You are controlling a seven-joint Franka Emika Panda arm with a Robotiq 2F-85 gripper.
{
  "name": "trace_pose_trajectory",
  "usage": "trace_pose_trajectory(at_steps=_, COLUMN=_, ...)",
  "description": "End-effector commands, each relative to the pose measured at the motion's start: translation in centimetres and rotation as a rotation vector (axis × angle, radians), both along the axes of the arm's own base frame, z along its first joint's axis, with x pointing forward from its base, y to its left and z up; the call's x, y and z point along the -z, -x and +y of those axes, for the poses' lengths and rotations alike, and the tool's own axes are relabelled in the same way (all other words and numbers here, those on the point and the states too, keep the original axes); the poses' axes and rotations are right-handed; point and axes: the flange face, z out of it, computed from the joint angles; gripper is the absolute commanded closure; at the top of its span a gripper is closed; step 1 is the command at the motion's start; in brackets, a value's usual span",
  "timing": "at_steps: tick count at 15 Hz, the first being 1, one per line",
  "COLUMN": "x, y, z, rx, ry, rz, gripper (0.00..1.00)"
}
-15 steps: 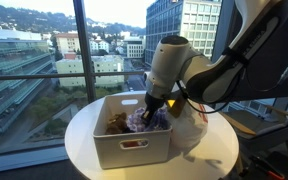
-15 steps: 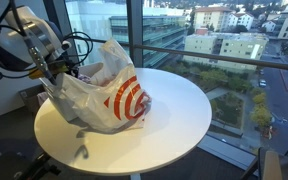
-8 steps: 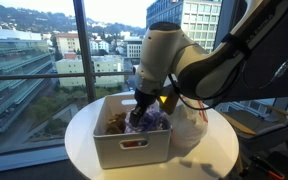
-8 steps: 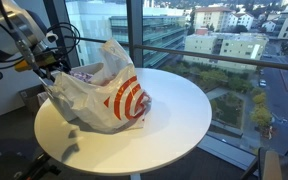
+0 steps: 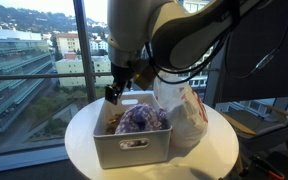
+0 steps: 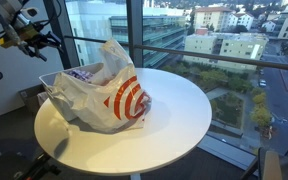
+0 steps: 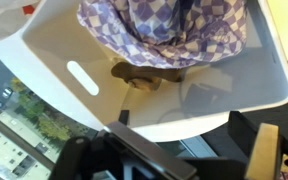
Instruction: Remove the objects inside the bag
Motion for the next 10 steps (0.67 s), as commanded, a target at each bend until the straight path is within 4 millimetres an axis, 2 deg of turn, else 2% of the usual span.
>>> trace_pose_trajectory(at_steps=1, x=-5.8, y=-0.3, z=1.6, rx=0.138, ry=0.013, rz=-0.120, gripper=0.00)
trace_pose_trajectory(at_steps=4, x=-9.1, y=-0.8, z=1.6, rx=0.276, ry=0.011, rz=-0.166, gripper=0.00)
trace_pose_trajectory(at_steps=7, x=-12.1, y=-1.6, z=-0.1, rx=0.430, ry=-0.022, rz=-0.212, gripper=0.00)
trace_pose_trajectory(at_steps=10, x=-13.4, y=-3.1, z=-2.5, rx=0.555, ry=-0.048, rz=-0.226, gripper=0.00)
